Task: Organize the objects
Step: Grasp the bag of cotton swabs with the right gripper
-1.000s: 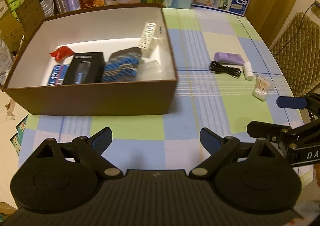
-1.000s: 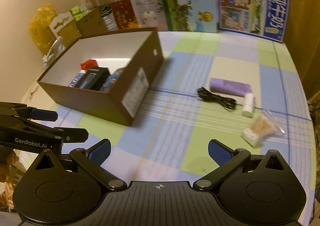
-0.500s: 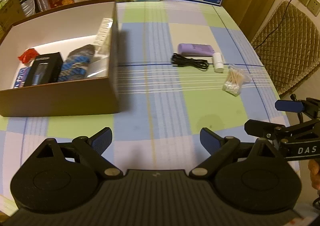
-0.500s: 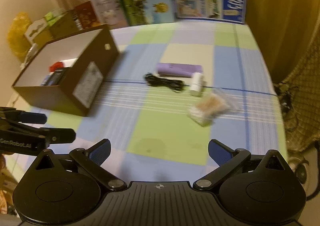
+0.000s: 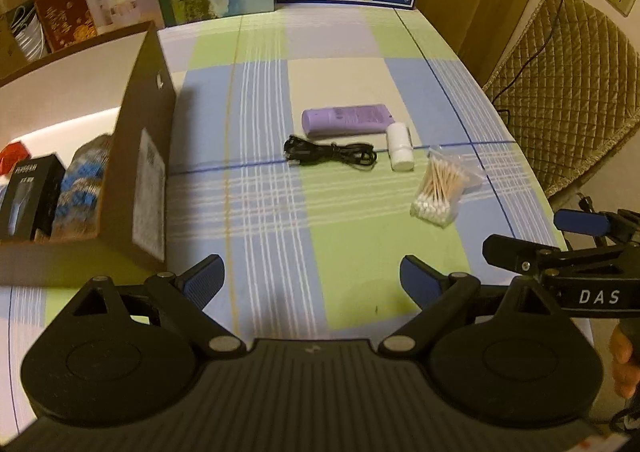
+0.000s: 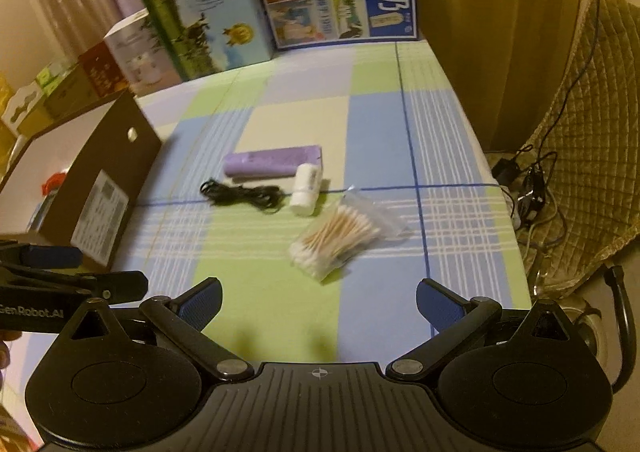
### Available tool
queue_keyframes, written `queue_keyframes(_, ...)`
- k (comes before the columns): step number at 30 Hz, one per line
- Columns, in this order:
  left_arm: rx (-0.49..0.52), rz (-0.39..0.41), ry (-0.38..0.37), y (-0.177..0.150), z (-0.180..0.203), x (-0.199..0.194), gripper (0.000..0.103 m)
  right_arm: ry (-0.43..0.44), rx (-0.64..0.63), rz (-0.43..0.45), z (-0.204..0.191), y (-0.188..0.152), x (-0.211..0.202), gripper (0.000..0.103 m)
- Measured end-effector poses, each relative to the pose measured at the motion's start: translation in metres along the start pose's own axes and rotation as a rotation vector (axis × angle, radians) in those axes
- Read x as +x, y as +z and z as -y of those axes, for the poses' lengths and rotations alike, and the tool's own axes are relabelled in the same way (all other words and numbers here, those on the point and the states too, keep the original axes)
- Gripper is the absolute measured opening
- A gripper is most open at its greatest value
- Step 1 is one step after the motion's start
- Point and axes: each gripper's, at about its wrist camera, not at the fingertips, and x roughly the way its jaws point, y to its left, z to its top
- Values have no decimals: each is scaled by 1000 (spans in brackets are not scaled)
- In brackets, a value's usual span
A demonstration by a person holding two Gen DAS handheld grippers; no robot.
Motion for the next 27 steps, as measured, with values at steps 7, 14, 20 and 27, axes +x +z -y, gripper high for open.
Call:
queue_keyframes(7, 4, 7, 11, 23, 3, 26, 93, -11, 17, -8, 5, 14, 22, 100)
queue_keyframes(14, 7, -4, 31, 36, -3, 47, 93, -16, 48, -42, 8, 22, 54, 90)
queue_keyframes(20, 0, -25, 52, 43, -11, 66, 93, -31, 101, -83, 11, 28, 87, 76)
queue_keyframes(27, -6, -45, 51, 49, -15, 84, 93, -129, 34, -70, 5, 29, 108, 51)
